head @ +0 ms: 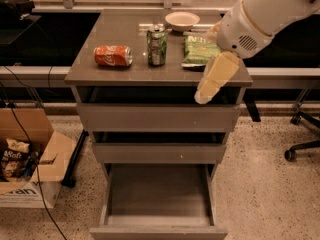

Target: Place green can into bottom drawer

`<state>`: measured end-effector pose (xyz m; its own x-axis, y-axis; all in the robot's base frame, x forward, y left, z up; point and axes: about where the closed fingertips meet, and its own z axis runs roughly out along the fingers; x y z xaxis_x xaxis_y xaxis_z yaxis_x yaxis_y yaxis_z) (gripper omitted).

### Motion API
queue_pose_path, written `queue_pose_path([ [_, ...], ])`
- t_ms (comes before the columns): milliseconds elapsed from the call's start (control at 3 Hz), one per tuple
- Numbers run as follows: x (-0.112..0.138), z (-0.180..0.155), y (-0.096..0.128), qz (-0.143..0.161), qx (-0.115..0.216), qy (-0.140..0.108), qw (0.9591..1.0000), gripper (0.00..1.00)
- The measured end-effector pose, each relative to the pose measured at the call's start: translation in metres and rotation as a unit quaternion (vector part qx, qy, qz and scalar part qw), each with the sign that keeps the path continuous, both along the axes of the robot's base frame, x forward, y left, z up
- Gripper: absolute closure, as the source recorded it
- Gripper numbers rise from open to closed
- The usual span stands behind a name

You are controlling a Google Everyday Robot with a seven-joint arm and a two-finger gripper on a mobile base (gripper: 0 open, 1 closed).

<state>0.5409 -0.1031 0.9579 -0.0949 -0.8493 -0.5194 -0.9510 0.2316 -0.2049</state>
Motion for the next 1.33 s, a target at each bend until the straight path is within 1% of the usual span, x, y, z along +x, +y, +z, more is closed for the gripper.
queue_pose_path([
  [333,0.002,-0.002,0.0,-0.006,0.004,0.0,1.0,0.0],
  [667,0.006,-0.006,0.001,-0.035,0.025,-0.003,0.9991,0.0],
  [1000,0.033,-0.012,0.02,-0.047,0.067,-0.019,0.9964,0.0],
  [1333,0.073,-0.019,0.036,-0.061,0.12,-0.035,0.9903,0.0],
])
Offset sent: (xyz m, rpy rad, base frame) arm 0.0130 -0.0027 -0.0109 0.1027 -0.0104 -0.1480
